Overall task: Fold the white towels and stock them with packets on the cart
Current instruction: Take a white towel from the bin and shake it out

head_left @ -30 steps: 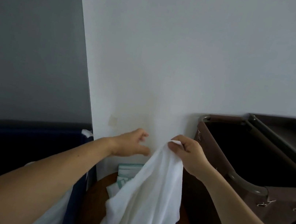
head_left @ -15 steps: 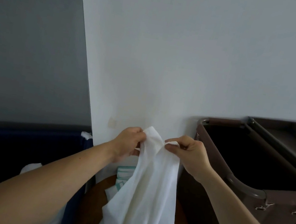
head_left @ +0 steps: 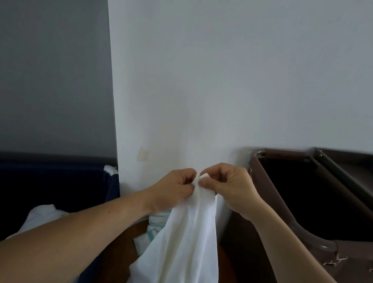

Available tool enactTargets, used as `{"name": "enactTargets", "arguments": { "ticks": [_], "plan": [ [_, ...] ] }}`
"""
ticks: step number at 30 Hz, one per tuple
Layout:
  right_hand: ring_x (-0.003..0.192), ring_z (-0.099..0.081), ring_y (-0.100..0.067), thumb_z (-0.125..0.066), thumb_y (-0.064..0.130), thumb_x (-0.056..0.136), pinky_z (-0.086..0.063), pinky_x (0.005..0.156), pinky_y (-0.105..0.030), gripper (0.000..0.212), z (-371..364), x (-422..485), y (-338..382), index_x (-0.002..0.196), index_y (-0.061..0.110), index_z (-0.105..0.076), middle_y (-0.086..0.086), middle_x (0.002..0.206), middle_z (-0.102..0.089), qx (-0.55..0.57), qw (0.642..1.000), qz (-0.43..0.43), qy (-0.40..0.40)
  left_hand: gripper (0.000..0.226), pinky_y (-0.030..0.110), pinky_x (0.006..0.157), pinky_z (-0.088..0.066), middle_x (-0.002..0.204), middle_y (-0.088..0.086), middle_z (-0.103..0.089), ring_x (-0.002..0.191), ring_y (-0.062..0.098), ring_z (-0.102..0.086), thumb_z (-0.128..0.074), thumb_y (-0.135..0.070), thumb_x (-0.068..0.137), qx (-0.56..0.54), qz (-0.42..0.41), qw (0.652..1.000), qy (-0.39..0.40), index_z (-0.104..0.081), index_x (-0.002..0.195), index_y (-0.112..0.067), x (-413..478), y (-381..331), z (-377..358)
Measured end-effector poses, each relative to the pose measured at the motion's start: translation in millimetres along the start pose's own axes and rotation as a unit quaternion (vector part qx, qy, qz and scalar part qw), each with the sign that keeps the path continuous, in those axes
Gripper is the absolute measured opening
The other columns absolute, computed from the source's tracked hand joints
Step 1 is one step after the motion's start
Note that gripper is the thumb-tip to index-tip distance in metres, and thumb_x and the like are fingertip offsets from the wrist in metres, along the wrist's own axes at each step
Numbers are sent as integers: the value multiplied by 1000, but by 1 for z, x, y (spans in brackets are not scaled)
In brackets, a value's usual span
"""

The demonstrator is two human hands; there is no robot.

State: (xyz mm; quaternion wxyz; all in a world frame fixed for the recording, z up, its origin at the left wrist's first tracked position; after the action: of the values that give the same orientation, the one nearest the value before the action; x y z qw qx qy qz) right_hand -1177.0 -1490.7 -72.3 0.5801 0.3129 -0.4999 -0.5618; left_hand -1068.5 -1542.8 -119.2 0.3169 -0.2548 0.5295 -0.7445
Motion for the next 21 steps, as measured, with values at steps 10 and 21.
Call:
{"name": "enactTargets", "arguments": {
  "ticks": [10, 21],
  "plan": [
    [56, -53, 8, -79, 25, 82, -41, 59, -8, 12, -1, 6, -6, 80, 30, -68, 25, 56, -59, -185, 983, -2, 16, 29, 51, 86, -54, 94, 17, -67, 84, 27, -63, -54, -16, 77, -42, 45, 998, 8, -65, 99, -1, -5, 16, -6],
    [57, -49, 7, -74, 26, 87, -39, 57, -9, 22, -7, 9, -7, 78, 24, -53, 12, 68, -54, -212, 977, 26, -16, 20, 37, 76, -57, 94, 17, -71, 76, 16, -64, -68, -23, 92, 14, 19, 997, -73, -68, 95, -3, 1, 17, 32]
  ]
}}
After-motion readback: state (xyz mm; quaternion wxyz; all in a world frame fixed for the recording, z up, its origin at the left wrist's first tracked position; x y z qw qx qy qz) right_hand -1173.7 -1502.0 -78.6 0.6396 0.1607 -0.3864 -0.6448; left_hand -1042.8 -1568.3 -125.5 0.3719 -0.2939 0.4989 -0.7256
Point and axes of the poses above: each hand's wrist, its own x-axis towards the middle knuckle, its own z-axis out of the back of the hand, y = z × x, the point moved 10 cm from there along x, towards the middle knuckle
